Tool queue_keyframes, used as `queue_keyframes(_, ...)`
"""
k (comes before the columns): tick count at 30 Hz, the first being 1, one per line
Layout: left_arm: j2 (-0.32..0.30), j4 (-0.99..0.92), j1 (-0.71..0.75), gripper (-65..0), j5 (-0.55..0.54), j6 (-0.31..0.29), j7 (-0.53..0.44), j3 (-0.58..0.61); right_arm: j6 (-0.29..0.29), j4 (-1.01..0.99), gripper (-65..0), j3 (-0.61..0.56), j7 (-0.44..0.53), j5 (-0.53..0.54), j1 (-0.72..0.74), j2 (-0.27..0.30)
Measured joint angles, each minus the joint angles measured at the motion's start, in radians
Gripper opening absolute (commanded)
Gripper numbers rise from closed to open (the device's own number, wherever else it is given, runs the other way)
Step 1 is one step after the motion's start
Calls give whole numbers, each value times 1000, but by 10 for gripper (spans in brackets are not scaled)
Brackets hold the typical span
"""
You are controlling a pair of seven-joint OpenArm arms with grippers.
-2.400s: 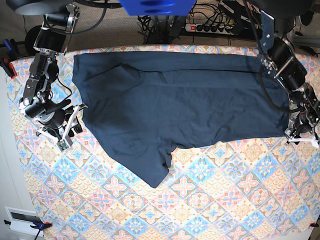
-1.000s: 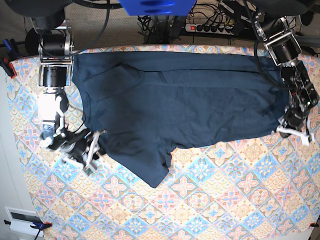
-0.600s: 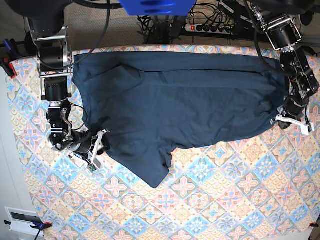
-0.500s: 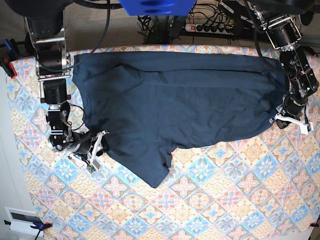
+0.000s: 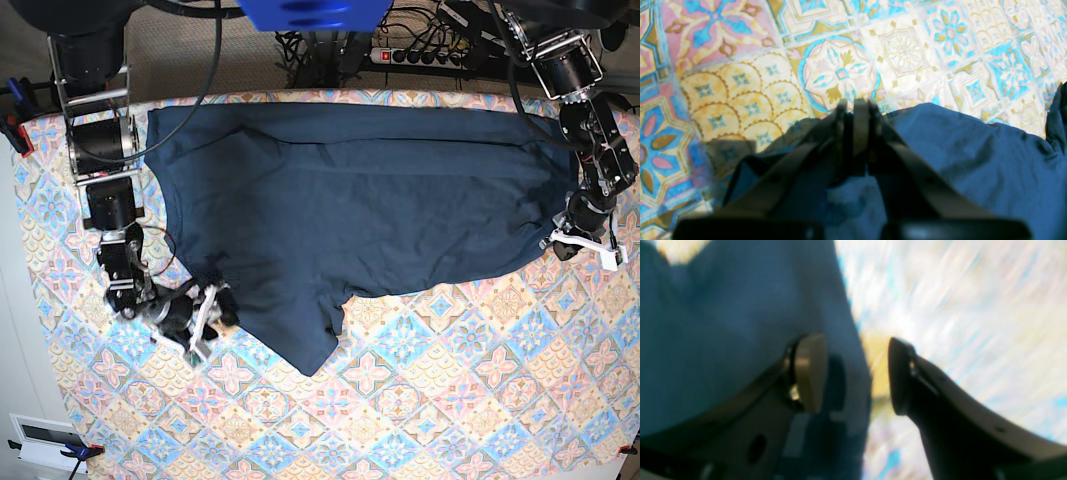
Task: Layout the t-shirt on the table in an organized manner, then fold the t-shirt properly
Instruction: 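Fold the hem edge over toward the collar with both grippers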
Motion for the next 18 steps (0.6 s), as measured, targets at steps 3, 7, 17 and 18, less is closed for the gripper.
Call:
queue_keyframes(3, 0, 0, 0, -650, 0, 0, 0, 0, 6, -8, -356, 77, -7, -15, -21, 1)
queue_keyframes(7, 0, 0, 0, -650, 0, 0, 0, 0, -5, -5, -355, 124, 21, -8, 16, 10)
queue_keyframes(17, 3, 0, 0, -650, 0, 0, 0, 0, 0, -70, -355, -17, 22, -67, -9, 4)
queue_keyframes(18, 3, 0, 0, -650, 0, 0, 0, 0, 0, -70, -358, -22, 19, -68, -6, 4)
